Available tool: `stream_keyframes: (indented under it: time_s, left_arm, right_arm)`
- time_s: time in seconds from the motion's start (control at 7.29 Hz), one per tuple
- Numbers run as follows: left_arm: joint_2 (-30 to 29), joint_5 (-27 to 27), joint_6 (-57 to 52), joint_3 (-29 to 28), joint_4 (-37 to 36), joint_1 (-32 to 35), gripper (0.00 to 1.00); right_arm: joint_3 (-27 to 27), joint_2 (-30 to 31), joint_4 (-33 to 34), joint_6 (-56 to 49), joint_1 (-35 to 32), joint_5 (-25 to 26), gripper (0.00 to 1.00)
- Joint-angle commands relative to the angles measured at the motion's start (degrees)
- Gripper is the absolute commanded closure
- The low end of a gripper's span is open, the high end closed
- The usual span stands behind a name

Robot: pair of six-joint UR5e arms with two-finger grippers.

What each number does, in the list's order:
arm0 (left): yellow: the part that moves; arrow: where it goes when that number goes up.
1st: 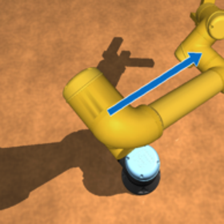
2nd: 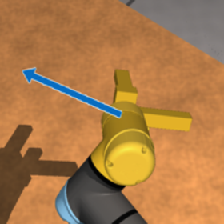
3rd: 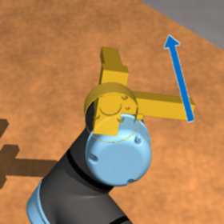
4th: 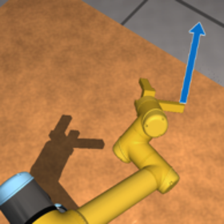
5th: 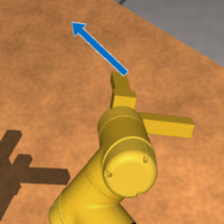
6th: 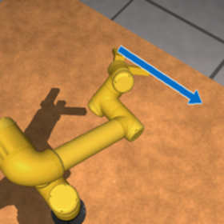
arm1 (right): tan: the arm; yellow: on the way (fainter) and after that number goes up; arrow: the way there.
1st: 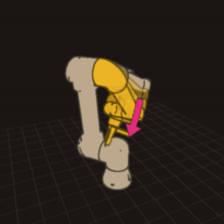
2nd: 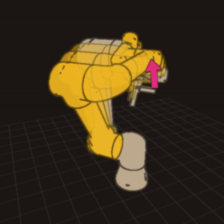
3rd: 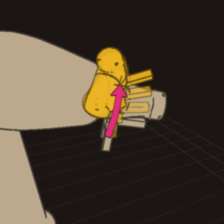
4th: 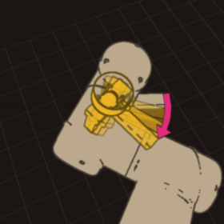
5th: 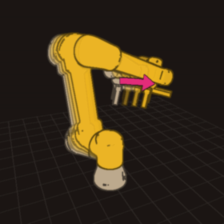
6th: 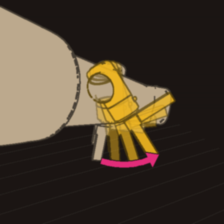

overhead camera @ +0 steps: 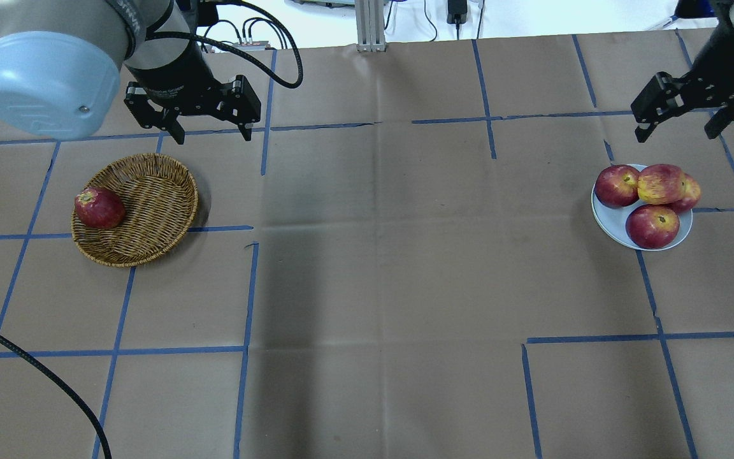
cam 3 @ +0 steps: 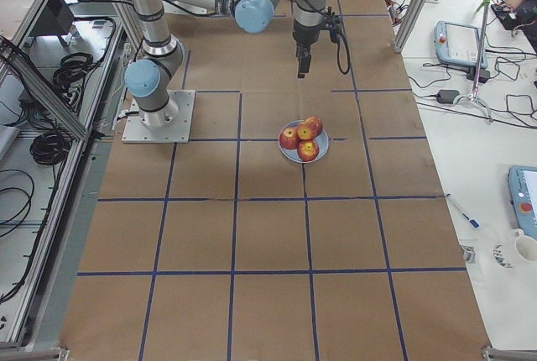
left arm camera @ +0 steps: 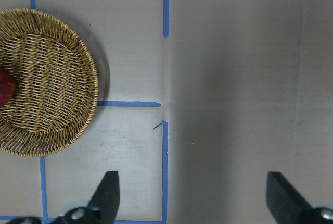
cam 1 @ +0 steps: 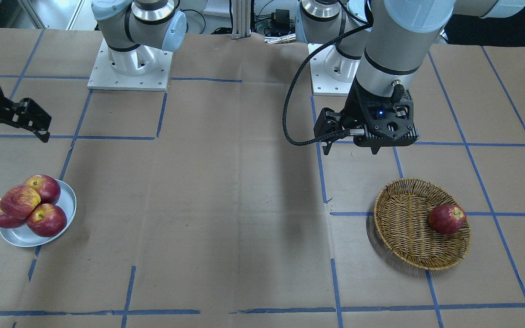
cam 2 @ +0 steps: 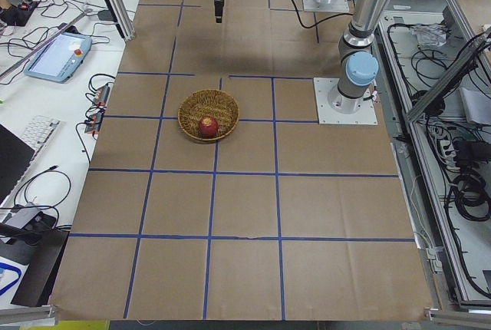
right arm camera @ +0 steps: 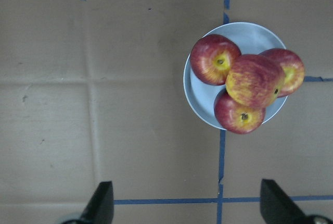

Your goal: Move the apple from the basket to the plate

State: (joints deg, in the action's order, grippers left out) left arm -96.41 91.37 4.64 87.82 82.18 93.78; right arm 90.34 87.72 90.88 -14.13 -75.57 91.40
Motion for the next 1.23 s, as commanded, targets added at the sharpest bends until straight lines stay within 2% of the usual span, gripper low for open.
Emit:
stream_keyframes:
  time_s: [0.0,0.14,0.27,0.69,1.1]
  left_arm:
    - [0.26,0.13,-0.07,0.08,0.26,0.00,0.01]
    - [0.69,0.56,-0.42,0.25,0.96,0.34,0.01]
    - [0.44,3.78,-0.60,0.34,0.97,0.78,0.01]
    - [0.35,3.82,-0.69,1.48,0.88,0.79,0.01]
    - [0.35,2.94,-0.69,1.57,0.88,1.05,0.01]
  right_arm:
    - [-0.34,2.98,-3.33,10.66,-9.37,0.01,0.00]
    - [0.18,4.20,-3.42,13.84,-13.42,0.01,0.00]
    - [0.62,4.13,-3.34,14.04,-15.64,0.10,0.00]
    - [3.87,5.00,-2.02,10.98,-14.96,-0.52,0.00]
    - [3.87,5.01,-2.11,10.88,-14.34,-0.60,0.00]
